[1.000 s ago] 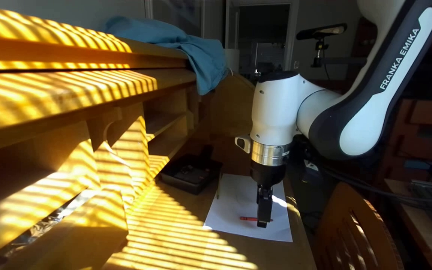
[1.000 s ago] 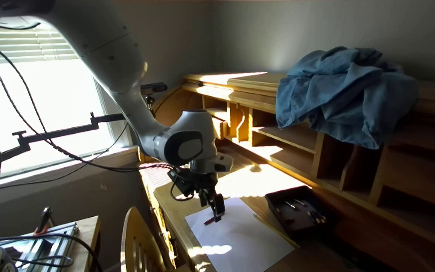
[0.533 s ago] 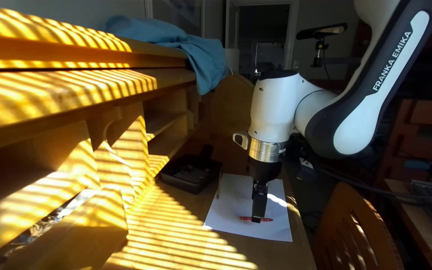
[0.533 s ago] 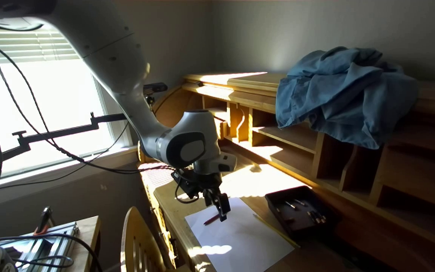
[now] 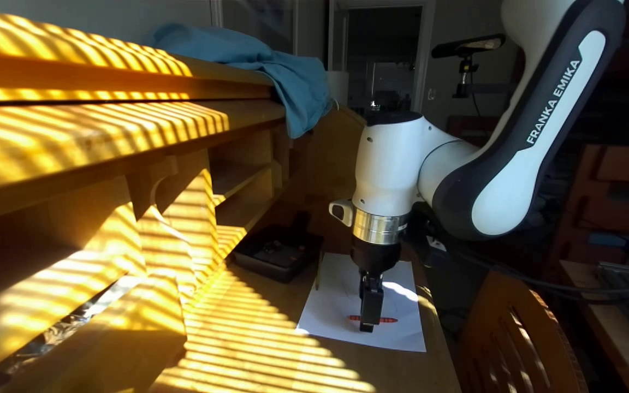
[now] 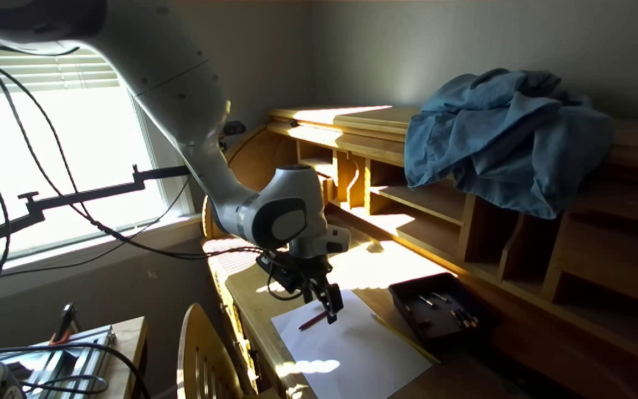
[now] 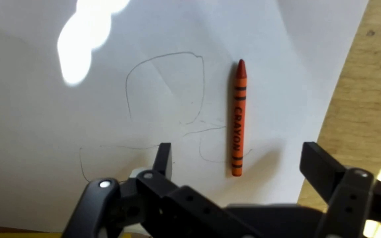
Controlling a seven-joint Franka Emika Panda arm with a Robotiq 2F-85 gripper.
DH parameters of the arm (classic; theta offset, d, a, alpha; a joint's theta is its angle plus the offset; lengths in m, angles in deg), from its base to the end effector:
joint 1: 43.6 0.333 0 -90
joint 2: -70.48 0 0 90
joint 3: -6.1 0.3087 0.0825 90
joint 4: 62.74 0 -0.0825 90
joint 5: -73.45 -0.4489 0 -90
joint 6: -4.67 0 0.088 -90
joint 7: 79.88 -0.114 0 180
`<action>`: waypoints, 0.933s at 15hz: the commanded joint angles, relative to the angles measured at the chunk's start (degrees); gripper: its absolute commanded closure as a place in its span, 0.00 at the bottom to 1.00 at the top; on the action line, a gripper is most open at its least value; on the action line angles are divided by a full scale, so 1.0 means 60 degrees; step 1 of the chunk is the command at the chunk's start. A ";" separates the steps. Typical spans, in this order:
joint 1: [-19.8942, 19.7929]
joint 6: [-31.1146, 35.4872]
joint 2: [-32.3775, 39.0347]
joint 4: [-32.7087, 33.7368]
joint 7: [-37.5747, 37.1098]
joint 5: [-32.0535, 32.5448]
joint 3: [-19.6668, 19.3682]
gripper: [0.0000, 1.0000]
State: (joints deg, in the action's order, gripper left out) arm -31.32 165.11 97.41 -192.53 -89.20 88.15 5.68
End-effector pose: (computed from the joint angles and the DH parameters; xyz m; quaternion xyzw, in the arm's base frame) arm 0.5462 0.1259 0.0825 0.9882 0.1415 0.0404 0.0416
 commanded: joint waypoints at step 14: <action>-0.0411 -0.0020 0.0569 0.0589 0.0873 -0.0459 0.0356 0.34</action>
State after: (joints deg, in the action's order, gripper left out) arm -32.77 165.11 99.93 -189.77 -86.32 87.65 6.94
